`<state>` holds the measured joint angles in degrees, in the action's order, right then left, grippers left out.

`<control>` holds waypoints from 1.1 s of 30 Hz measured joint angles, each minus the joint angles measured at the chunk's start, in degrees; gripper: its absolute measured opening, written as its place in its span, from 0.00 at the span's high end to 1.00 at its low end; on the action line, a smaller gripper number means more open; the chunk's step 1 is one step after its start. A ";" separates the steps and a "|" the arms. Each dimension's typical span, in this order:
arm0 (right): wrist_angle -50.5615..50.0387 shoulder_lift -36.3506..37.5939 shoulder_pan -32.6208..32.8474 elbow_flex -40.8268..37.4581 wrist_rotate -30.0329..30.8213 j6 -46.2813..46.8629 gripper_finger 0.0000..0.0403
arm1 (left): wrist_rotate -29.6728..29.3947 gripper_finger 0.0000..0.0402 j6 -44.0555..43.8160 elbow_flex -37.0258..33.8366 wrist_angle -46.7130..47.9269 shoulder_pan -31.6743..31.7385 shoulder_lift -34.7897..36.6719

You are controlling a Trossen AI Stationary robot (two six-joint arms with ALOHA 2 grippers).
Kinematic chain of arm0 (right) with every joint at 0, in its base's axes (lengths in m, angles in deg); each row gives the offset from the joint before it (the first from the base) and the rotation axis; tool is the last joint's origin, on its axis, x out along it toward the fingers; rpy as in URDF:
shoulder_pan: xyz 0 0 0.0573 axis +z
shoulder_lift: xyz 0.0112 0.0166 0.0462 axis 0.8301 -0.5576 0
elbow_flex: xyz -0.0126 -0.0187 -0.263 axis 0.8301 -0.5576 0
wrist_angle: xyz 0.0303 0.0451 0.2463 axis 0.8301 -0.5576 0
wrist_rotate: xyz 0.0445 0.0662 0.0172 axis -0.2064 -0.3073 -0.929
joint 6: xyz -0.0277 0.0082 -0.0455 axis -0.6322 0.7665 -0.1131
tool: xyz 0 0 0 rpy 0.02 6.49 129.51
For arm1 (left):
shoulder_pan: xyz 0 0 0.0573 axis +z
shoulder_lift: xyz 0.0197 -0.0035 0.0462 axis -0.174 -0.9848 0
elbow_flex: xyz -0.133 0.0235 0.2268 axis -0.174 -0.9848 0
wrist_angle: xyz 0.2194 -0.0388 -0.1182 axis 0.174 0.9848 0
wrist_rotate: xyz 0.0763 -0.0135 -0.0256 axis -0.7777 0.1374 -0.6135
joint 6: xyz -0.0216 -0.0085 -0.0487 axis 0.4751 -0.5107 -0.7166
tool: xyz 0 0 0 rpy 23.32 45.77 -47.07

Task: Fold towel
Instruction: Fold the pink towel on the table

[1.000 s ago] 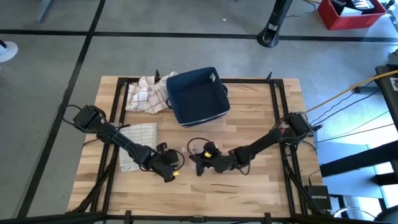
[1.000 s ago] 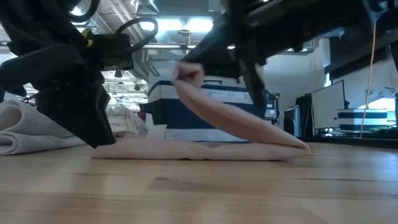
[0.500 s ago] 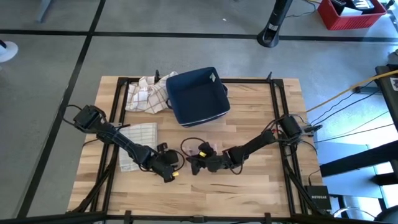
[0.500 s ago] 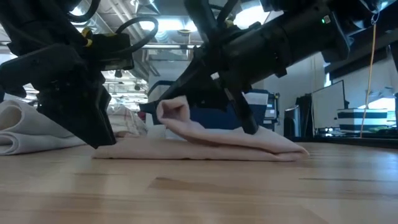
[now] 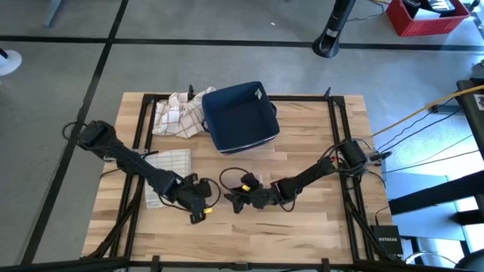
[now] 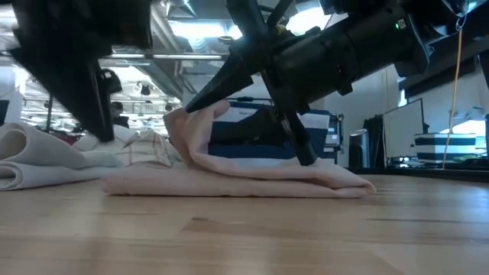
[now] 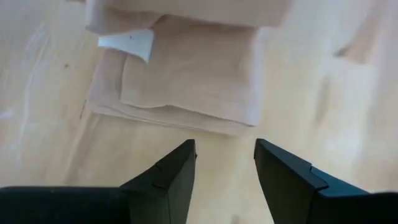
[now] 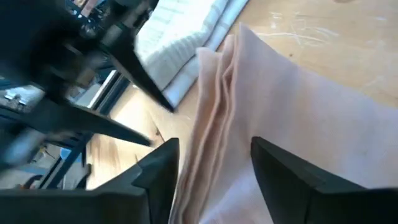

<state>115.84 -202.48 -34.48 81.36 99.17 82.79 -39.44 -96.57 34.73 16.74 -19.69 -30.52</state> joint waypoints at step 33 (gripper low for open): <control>10.21 0.02 1.14 -0.05 2.32 -25.19 0.49 | -7.15 0.60 1.28 -0.56 -7.49 0.45 7.86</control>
<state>126.05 -202.46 -33.35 81.32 101.50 57.59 -46.59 -95.29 34.17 9.25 -19.23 -22.66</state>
